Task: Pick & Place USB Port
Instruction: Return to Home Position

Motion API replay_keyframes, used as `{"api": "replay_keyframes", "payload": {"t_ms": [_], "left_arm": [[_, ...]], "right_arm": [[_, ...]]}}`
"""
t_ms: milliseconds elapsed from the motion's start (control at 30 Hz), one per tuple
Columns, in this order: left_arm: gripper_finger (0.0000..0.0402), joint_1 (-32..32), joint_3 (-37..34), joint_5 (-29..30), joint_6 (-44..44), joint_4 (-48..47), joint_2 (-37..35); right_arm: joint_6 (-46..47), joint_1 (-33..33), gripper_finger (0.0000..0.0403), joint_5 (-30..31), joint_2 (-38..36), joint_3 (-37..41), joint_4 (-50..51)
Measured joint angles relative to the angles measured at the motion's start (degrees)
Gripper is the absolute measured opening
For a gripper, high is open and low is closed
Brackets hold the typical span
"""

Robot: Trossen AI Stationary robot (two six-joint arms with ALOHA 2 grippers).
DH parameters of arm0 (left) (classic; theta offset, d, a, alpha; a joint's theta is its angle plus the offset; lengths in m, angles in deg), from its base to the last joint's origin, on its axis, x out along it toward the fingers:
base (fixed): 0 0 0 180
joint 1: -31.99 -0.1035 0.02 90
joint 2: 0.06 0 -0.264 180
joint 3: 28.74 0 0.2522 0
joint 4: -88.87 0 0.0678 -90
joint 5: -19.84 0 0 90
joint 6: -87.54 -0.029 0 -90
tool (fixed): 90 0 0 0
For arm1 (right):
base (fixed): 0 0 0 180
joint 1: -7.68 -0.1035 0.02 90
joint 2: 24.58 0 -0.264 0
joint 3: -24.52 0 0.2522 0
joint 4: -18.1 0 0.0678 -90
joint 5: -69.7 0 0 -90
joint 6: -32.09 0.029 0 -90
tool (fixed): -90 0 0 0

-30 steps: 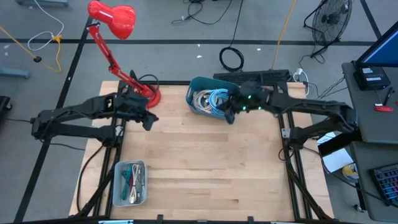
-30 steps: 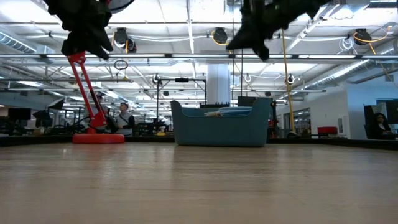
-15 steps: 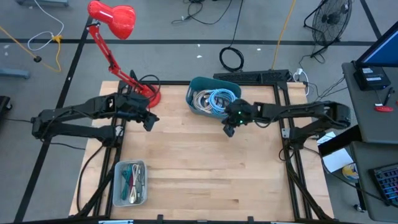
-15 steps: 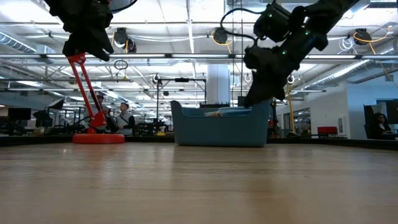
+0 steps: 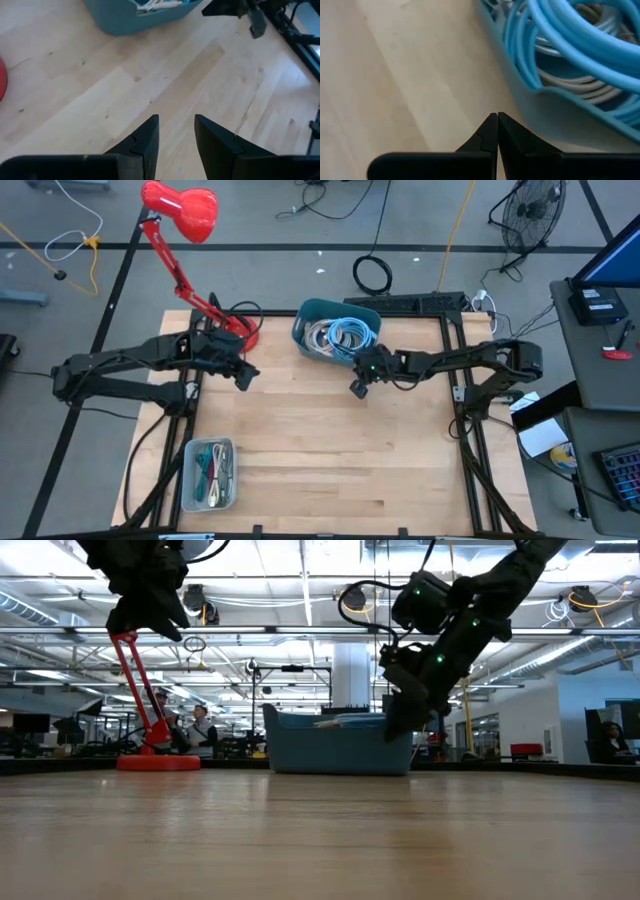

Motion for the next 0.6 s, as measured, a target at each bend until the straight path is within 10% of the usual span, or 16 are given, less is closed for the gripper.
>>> {"api": "replay_keyframes", "payload": {"t_ms": [600], "left_arm": [[0.0127,0.0,0.0,0.0,1.6,0.4,0.1]], "right_arm": [[-0.1,0.3,0.0000,13.0,0.0,0.0,0.3]]}}
